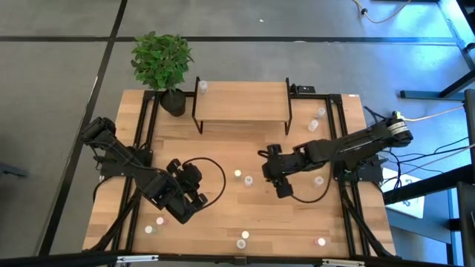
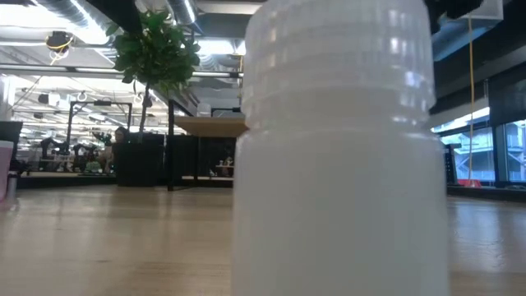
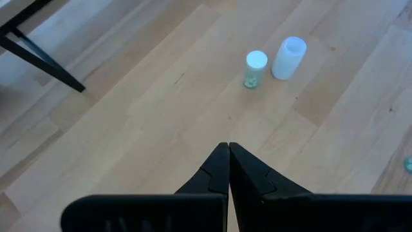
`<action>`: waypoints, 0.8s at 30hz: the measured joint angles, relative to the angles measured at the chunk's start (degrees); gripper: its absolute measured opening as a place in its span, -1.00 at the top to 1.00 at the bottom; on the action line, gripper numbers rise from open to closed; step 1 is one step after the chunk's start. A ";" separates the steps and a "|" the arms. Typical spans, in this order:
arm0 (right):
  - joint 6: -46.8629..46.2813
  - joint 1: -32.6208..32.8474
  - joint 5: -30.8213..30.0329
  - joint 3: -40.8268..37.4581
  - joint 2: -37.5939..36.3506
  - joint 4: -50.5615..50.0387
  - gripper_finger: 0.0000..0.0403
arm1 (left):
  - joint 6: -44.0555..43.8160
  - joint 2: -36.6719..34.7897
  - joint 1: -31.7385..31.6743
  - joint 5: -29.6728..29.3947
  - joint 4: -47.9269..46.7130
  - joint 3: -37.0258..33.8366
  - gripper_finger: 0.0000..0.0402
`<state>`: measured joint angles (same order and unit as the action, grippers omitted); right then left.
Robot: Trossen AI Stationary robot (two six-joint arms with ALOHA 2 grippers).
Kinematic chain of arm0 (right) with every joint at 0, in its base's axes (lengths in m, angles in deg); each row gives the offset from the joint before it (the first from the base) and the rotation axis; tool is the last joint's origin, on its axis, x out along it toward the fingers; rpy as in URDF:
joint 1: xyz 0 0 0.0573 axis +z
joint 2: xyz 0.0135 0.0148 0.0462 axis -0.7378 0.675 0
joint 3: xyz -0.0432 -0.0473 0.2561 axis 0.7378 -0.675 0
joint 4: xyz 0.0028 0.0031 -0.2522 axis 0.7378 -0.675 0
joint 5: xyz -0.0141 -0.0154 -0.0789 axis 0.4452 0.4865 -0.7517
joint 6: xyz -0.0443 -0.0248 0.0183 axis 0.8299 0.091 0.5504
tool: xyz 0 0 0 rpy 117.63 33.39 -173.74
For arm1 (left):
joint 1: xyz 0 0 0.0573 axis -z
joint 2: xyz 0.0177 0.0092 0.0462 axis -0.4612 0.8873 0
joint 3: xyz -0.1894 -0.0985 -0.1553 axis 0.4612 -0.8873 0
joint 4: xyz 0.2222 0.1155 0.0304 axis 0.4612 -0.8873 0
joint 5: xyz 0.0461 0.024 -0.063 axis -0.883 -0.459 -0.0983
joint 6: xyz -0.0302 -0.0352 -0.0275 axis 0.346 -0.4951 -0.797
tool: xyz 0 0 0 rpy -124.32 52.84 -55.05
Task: Pick and place medicine bottles onto shelf by color
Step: Put the center white pill bottle on the shelf
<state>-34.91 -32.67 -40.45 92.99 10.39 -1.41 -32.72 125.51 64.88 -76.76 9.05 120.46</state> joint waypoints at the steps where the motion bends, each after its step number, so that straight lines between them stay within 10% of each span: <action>1: 0.48 -0.13 0.21 0.00 0.71 1.34 -0.15 | 0.00 0.00 0.00 0.00 -0.02 0.00 1.00; 24: 1.62 -2.38 4.59 0.00 6.67 8.40 -0.15 | 8.36 0.00 -2.39 -1.41 0.16 0.00 1.00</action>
<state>-33.29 -35.05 -35.86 92.99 17.06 7.00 -24.36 125.51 62.49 -78.16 9.21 120.46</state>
